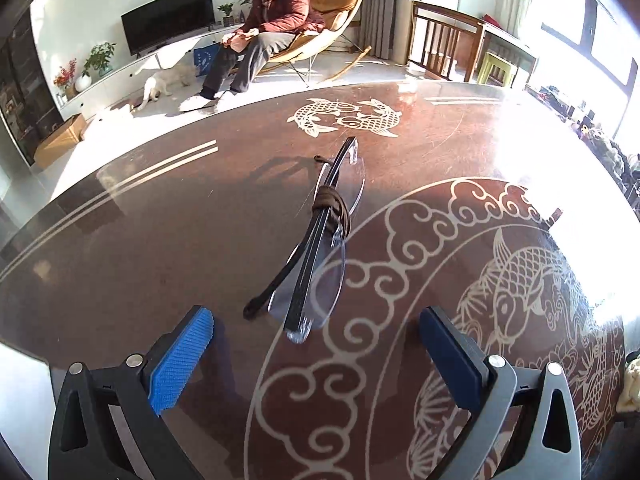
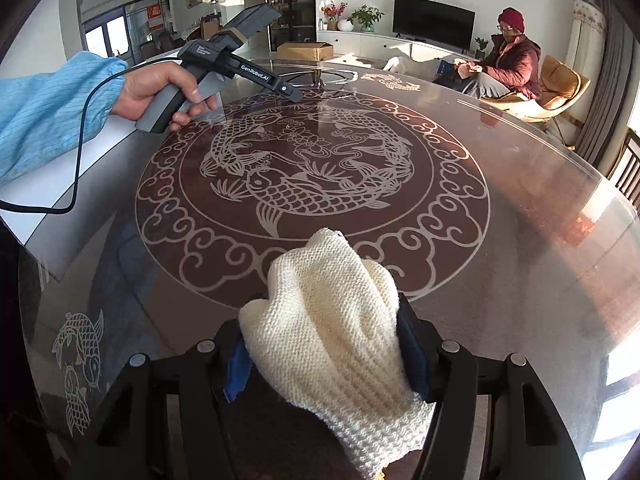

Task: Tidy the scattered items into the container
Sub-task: 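Grasp the cream mitten with the right tool while the left tool grasps the rimless glasses, then hold the mitten and glasses lifted above the table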

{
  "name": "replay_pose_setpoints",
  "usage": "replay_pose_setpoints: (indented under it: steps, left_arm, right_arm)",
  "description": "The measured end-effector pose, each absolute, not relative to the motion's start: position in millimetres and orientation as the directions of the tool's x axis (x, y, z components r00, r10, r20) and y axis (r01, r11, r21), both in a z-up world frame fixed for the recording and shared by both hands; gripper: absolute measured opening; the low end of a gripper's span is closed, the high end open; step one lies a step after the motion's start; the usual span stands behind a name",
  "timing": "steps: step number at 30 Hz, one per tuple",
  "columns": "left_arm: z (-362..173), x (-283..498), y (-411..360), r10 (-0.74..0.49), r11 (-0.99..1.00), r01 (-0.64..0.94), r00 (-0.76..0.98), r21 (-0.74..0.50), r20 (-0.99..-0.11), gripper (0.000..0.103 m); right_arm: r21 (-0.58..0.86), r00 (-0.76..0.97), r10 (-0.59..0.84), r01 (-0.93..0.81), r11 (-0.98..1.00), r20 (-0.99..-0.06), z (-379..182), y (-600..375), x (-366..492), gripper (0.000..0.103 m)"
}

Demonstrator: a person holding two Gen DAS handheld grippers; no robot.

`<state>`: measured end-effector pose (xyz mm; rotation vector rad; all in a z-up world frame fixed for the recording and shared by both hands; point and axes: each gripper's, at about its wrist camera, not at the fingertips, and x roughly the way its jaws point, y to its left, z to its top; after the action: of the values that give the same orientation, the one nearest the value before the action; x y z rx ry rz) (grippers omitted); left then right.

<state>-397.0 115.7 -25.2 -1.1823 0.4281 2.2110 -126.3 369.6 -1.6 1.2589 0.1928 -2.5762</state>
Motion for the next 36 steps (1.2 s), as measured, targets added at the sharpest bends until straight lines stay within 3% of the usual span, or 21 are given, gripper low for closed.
replay_pose_setpoints:
  steps: [5,6,7,8,10,12,16,24,27,29,30,32,33,34,36]
  left_arm:
    - [-23.0,-423.7,145.3,0.363,-0.756,-0.655,-0.422,0.003,-0.831,0.103]
    - [-22.0,-424.2,148.3,0.365,-0.757,-0.654,-0.429,0.005,-0.826,0.097]
    - [-19.7,-422.9,150.0,0.374,-0.757,-0.653,-0.442,0.006,-0.816,0.075]
    - [-16.8,-419.9,148.9,0.378,-0.767,-0.642,-0.460,0.007,-0.803,0.062]
    - [-14.0,-411.2,143.2,0.353,-0.804,-0.595,-0.489,0.009,-0.797,0.019]
    - [-14.8,-399.0,134.9,0.331,-0.833,-0.553,-0.507,0.006,-0.796,0.012]
    - [-17.6,-334.3,105.4,0.308,-0.880,-0.475,-0.536,-0.020,-0.786,0.012]
    - [-22.8,-114.5,21.6,0.278,-0.916,-0.399,-0.536,-0.051,-0.797,0.012]
    - [-24.6,-87.8,13.2,0.279,-0.925,-0.374,-0.562,-0.061,-0.779,0.013]
    - [-25.3,-93.1,15.8,0.264,-0.930,-0.363,-0.572,-0.048,-0.777,0.014]
    - [-25.1,-96.7,17.7,0.255,-0.931,-0.364,-0.574,-0.037,-0.778,0.019]
    - [-25.2,-98.9,20.4,0.244,-0.930,-0.367,-0.568,-0.023,-0.786,0.050]
    - [-25.4,-100.9,23.2,0.225,-0.935,-0.356,-0.561,-0.014,-0.797,0.082]
    - [-27.4,-102.0,22.4,0.203,-0.941,-0.338,-0.554,-0.005,-0.807,0.097]
    - [-30.2,-104.3,20.7,0.201,-0.948,-0.317,-0.538,-0.025,-0.818,0.098]
  right_arm:
    - [-0.002,-0.587,-0.180,0.295,-0.956,-0.789,-1.7,369.9,-126.6,0.064]
    - [-0.002,-0.587,-0.180,0.295,-0.956,-0.789,-1.7,369.9,-126.6,0.064]
    - [-0.002,-0.587,-0.180,0.295,-0.956,-0.789,-1.8,370.1,-126.6,0.064]
    - [-0.002,-0.587,-0.180,0.295,-0.956,-0.789,-1.8,370.1,-126.7,0.064]
    - [-0.002,-0.587,-0.180,0.295,-0.955,-0.789,-1.8,370.2,-126.8,0.064]
    - [-0.002,-0.587,-0.180,0.295,-0.955,-0.789,-1.7,370.5,-126.8,0.064]
    - [0.001,-0.587,-0.182,0.296,-0.955,-0.789,-1.8,371.3,-127.7,0.064]
    - [0.042,-0.580,-0.218,0.302,-0.953,-0.785,0.6,341.6,-116.1,0.064]
    - [0.057,-0.567,-0.264,0.356,-0.933,-0.780,0.6,294.7,-123.2,0.063]
    - [-0.044,-0.593,-0.188,0.354,-0.934,-0.783,-0.6,265.8,-138.3,0.063]
    - [-0.057,-0.598,-0.174,0.347,-0.936,-0.782,-1.2,257.1,-146.6,0.064]
    - [-0.011,-0.576,-0.199,0.339,-0.941,-0.793,-2.9,251.9,-163.7,0.072]
    - [0.011,-0.567,-0.214,0.339,-0.941,-0.795,-3.5,252.0,-168.5,0.079]
    - [0.003,-0.565,-0.211,0.346,-0.938,-0.798,-3.9,249.6,-169.4,0.080]
    - [-0.005,-0.567,-0.206,0.347,-0.938,-0.797,-4.0,246.9,-169.4,0.080]
